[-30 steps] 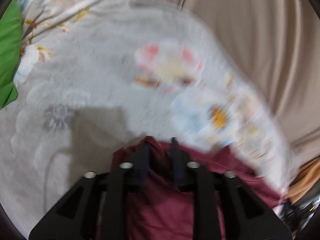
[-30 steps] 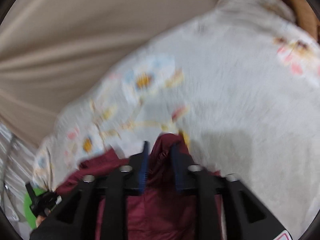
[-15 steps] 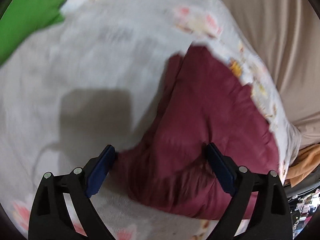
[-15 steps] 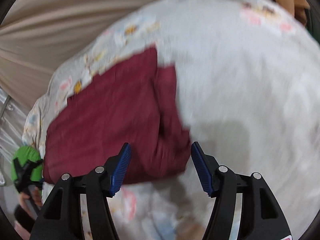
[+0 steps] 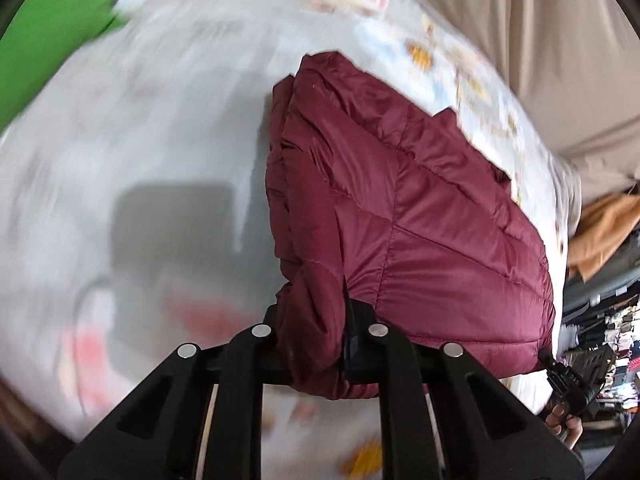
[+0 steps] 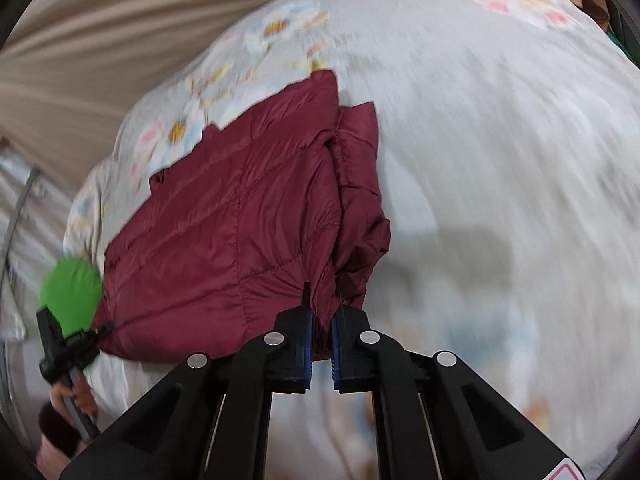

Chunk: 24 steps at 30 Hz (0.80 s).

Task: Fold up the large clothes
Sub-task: 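Grasp the jacket bundle with the left tool while the right tool grasps and lifts it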

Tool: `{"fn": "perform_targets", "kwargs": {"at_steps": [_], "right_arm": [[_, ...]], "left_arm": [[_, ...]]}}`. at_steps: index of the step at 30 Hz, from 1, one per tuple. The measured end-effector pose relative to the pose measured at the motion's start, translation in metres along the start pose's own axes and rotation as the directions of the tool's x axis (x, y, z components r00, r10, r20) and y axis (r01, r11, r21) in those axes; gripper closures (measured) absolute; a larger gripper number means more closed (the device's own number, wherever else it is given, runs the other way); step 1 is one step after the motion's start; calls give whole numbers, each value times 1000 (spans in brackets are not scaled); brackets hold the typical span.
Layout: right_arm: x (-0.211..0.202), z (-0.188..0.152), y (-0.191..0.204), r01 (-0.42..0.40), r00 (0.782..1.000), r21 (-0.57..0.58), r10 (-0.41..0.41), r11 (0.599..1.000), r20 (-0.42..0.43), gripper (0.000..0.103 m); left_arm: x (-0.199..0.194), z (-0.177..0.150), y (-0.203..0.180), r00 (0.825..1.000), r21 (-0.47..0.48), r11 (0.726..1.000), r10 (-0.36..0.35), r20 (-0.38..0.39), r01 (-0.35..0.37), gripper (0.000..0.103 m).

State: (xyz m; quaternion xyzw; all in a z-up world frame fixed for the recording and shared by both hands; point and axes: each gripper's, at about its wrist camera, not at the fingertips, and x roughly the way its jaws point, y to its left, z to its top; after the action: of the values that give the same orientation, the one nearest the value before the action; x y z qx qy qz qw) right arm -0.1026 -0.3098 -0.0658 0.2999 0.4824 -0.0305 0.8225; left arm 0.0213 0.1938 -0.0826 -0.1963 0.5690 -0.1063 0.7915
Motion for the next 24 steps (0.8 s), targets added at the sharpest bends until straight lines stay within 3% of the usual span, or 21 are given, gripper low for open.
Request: {"fn": "perform_targets", "kwargs": {"at_steps": [3,4,5,7,9,10,11,13,16,18,19,21,22,23,24], "right_arm": [[-8,-46,-17,42,994,0,-42,999,-104,90],[-7,-58,-23,69,988,-2,-69,998,-136,80],[-6,-65,-27,103,983,-8,-103,995,-151,74],[-17,-65,-31,147,981,10,-144,989,-130,73],[-40,-43,-24,148,989,13,-148,989,-16,65],[-48,-31,-20,148,988,6,-148,989,35,49],[-52,-19,-16,146,986,1,-146,989,77,38],[-50,14,-7,117,984,-16,-114,993,140,37],[-19,55,2,91,988,-10,-89,996,127,37],[5,73,5,96,989,3,-96,995,113,37],[15,78,6,106,989,8,-107,994,107,37],[36,87,5,115,990,16,-116,993,80,39],[46,89,7,118,991,22,-119,993,61,56],[51,89,4,114,993,29,-115,993,40,79],[52,91,8,104,994,27,-105,994,42,89]], "left_arm": [[-1,-41,15,997,-14,999,44,-64,-45,82],[-5,-49,19,997,-34,998,51,-60,-53,76],[-11,-51,21,998,-61,997,52,-44,-55,74],[-37,-43,18,997,-114,992,61,49,-55,71],[-60,-21,8,986,-94,995,58,156,-43,55],[-65,-9,3,979,-78,996,63,193,-48,41],[-66,5,-2,974,-63,997,59,217,-46,33],[-48,40,-15,976,-37,999,24,215,-17,31],[-5,72,-32,989,-13,1000,2,147,0,31],[18,81,-41,989,-3,999,38,142,-38,35],[28,85,-46,989,11,999,39,144,-41,44],[41,86,-46,991,29,998,48,123,-52,73],[43,86,-41,993,34,998,40,109,-44,97],[45,88,-41,994,32,998,42,106,-46,103],[41,91,-40,992,32,999,39,122,-43,103]]}}
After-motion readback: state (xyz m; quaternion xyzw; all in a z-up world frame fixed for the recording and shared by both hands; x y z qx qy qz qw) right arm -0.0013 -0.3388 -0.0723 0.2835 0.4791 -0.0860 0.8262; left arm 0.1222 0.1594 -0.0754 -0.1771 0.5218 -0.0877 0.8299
